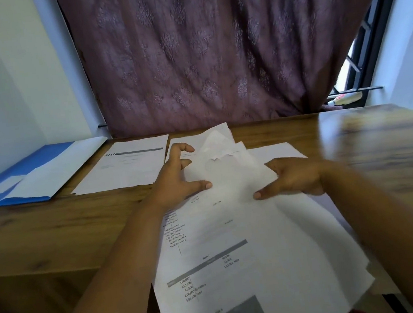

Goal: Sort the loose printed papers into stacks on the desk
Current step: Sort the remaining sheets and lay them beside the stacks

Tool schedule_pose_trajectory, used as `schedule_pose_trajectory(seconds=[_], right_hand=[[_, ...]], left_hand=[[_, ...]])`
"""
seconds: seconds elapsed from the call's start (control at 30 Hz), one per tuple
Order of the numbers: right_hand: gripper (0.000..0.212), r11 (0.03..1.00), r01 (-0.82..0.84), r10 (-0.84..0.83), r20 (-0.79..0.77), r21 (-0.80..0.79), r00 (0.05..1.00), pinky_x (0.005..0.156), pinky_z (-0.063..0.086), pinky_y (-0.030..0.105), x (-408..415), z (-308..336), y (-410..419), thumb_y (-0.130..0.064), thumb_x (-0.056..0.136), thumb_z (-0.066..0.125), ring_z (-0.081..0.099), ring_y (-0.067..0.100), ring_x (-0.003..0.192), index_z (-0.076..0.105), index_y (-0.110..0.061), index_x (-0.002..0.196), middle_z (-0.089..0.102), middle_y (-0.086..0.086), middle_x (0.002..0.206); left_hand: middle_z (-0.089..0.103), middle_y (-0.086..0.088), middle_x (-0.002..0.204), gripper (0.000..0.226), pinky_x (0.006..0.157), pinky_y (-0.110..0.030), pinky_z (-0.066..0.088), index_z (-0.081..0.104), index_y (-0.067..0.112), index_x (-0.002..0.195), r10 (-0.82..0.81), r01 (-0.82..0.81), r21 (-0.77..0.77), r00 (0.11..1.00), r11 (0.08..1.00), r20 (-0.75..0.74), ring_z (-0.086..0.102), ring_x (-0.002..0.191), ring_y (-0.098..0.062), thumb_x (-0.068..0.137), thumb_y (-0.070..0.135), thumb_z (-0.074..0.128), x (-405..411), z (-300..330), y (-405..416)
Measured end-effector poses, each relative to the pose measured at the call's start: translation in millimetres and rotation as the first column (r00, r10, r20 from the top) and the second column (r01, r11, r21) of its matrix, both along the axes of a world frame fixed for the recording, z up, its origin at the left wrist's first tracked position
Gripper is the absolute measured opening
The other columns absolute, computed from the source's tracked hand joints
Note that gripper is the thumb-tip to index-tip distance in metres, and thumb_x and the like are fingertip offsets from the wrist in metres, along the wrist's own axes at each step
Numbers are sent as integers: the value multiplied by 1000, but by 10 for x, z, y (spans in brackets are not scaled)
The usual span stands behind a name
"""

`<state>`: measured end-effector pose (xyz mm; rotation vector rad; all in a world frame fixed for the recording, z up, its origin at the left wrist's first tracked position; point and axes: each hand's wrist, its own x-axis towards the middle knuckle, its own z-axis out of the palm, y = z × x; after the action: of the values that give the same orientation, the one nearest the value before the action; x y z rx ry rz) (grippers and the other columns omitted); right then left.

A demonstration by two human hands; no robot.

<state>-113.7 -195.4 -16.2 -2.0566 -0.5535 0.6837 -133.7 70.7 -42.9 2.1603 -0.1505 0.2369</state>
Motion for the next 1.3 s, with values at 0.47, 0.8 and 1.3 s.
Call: schedule_pose_trajectory(seconds=[0.47, 0.8, 1.3], right_hand=[[14, 426, 389, -706, 31, 816, 707, 100, 48, 53, -324, 521, -128, -22, 96, 61, 66, 30, 106, 68, -16, 106, 71, 7, 109], [67, 574, 255, -809, 491, 779, 322, 76, 46, 5, -518, 779, -61, -57, 82, 66, 56, -8, 92, 41, -18, 131, 55, -19, 108], [48, 631, 308, -775, 597, 712, 206, 83, 46, 24, -214, 229, -56, -20, 94, 62, 57, 13, 97, 42, -6, 136, 60, -10, 109]], left_hand=[[66, 1, 126, 34, 98, -35, 51, 56, 15, 134, 31, 39, -545, 993, 838, 118, 65, 111, -16, 100, 15, 55, -441, 593, -291], [56, 7, 112, 22, 71, -12, 55, 35, 11, 116, 312, -70, -385, 724, 920, 615, 59, 94, 3, 103, 23, 48, -479, 801, -777], [44, 5, 115, 17, 70, -13, 51, 37, 21, 112, 264, -253, -95, 807, 963, 528, 52, 107, -15, 103, 33, 44, -249, 436, -780]])
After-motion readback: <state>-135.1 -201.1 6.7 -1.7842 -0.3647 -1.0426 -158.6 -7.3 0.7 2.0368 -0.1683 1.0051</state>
